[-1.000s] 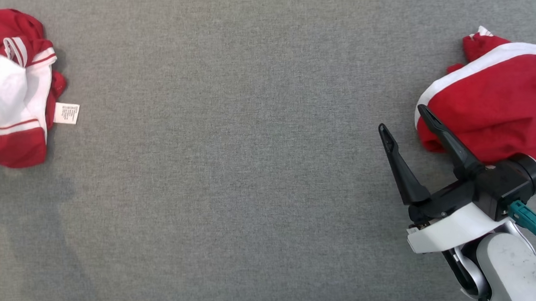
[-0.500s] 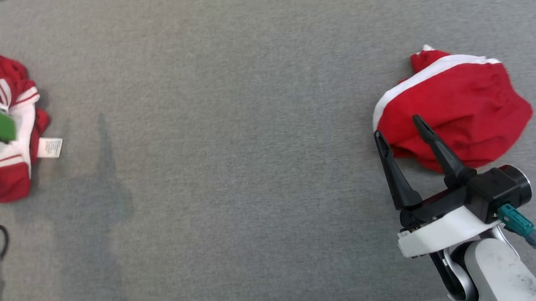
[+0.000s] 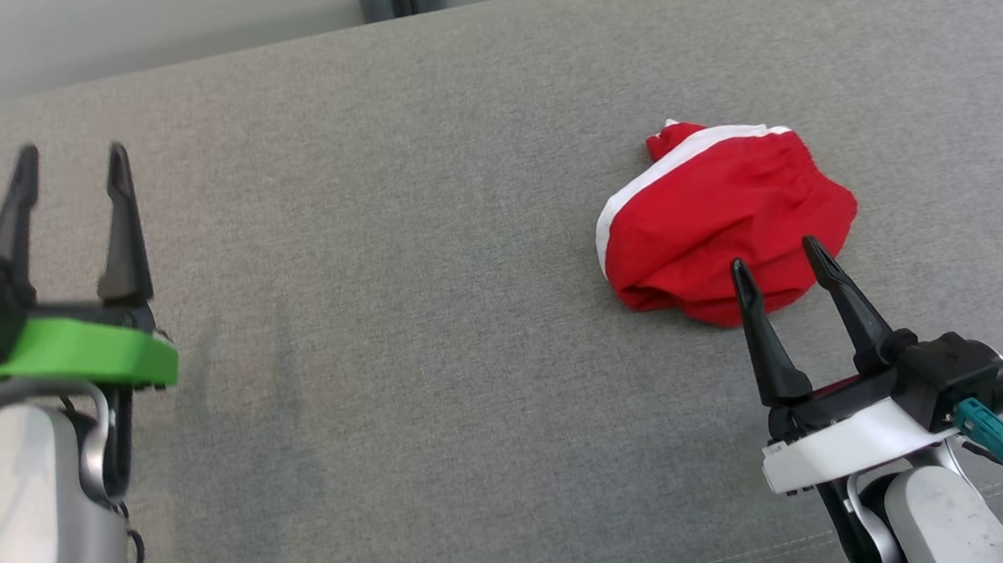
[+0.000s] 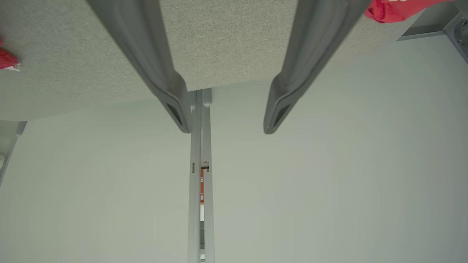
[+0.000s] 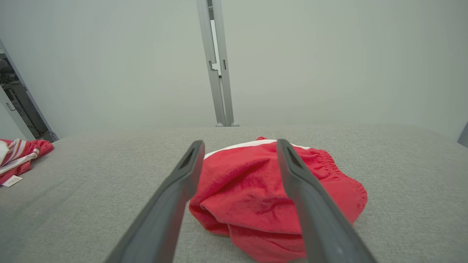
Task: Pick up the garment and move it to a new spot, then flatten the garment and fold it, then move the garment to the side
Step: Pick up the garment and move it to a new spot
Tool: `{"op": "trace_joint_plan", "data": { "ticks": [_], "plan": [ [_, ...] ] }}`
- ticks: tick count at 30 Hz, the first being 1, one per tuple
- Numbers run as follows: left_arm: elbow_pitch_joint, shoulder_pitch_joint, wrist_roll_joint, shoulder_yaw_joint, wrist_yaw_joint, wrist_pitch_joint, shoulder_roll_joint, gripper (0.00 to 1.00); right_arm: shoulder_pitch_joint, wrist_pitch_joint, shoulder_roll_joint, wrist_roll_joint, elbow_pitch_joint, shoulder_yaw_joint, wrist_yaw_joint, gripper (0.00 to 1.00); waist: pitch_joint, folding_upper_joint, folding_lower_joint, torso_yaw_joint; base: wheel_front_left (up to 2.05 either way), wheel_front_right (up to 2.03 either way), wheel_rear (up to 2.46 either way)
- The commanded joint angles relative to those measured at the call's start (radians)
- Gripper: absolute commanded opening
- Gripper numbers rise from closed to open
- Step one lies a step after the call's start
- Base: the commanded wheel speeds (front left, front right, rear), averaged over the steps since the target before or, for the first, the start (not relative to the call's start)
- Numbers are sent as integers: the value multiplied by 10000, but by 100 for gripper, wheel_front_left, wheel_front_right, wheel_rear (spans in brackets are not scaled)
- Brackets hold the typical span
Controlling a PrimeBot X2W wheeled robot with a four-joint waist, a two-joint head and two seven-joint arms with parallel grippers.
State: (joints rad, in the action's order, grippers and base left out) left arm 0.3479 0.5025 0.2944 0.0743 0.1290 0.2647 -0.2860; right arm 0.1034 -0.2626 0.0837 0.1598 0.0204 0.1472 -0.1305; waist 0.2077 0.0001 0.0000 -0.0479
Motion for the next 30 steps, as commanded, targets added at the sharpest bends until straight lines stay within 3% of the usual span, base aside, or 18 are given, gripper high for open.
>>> {"op": "trace_joint_plan", "data": {
  "ticks": [1,17,30],
  "plan": [
    [-121,-457,-99,-121,24,-6,57,100,-127,-31,-11,29,34,-40,-5,100,-299,-1,0,-244,0,0,0],
    [-1421,-3430,-478,-680,25,-6,1022,100,-663,-32,11,76,358,-589,-5,100,-1033,-1,0,37,0,0,0],
    [-1727,-4395,-489,-934,26,-6,1522,100,-1017,-33,-33,93,495,-648,-5,100,-1473,-1,0,332,0,0,0]
  ]
}}
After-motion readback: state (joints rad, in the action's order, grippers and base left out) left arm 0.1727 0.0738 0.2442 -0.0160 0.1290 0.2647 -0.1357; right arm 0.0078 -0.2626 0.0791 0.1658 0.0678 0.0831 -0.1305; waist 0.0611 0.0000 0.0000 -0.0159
